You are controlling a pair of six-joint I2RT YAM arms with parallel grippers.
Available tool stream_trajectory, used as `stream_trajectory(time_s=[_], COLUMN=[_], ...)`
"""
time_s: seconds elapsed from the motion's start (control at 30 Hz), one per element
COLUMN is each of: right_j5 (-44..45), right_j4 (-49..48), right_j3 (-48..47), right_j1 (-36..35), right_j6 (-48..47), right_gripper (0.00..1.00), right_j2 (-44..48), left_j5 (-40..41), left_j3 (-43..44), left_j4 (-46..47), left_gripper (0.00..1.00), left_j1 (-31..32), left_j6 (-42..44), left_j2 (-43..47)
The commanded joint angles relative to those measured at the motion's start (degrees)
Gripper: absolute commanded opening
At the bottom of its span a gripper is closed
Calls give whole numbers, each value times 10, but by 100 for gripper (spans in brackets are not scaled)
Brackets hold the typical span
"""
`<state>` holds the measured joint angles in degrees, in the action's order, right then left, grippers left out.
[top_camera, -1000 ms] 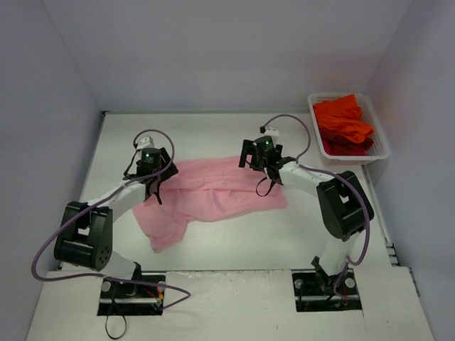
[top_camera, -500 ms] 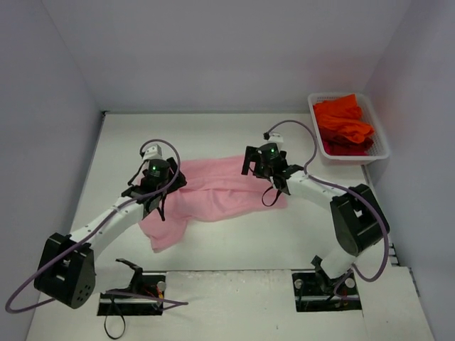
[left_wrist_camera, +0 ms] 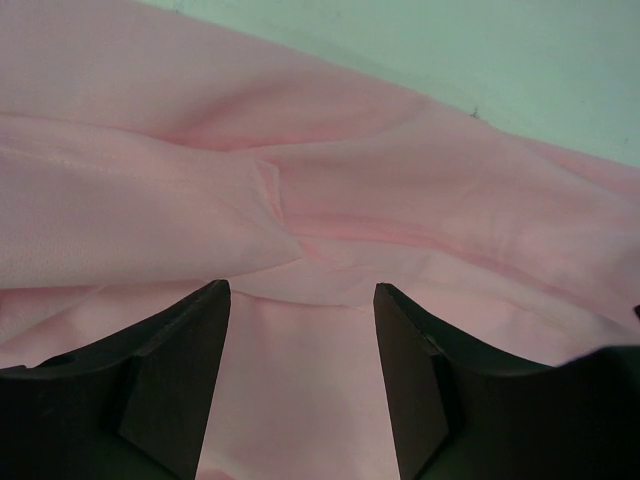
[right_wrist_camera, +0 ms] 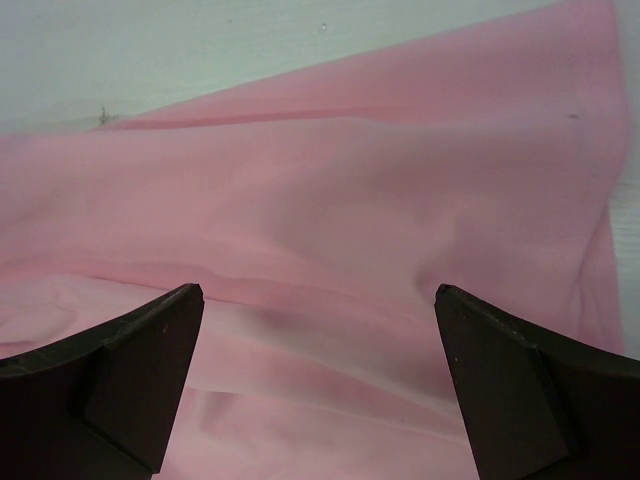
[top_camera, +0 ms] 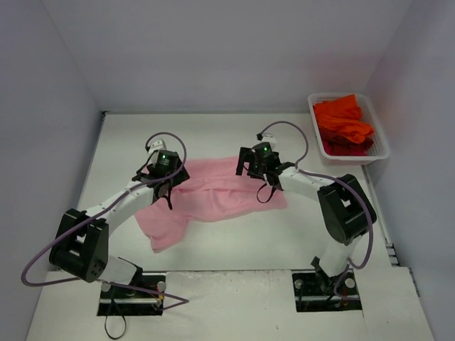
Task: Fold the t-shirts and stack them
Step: Fold the tshirt
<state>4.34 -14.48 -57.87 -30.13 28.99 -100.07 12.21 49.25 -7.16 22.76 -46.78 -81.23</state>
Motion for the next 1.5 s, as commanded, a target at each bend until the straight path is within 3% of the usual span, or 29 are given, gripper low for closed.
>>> stream_trajectory(time_s=[0.0,0.4,1.13,1.47], right_j5=[-24,-15,158,111], right_j4=[-41,-73,20,17], right_j3=[-18,74,162,79], right_j1=[-12,-23,-23,-25], right_j6=[24,60,136,86], right_gripper=[98,98,98,97], right_j2=[-13,15,165,116], left_j5=[22,45,48,41], left_j3=[30,21,4,3], left_j4=[4,-22,-63,-55], left_gripper=[55,55,55,55], left_j1=[-2,-4,-16,-18], left_j6=[-11,-3,9,1], left_j2=[23,66,131,127])
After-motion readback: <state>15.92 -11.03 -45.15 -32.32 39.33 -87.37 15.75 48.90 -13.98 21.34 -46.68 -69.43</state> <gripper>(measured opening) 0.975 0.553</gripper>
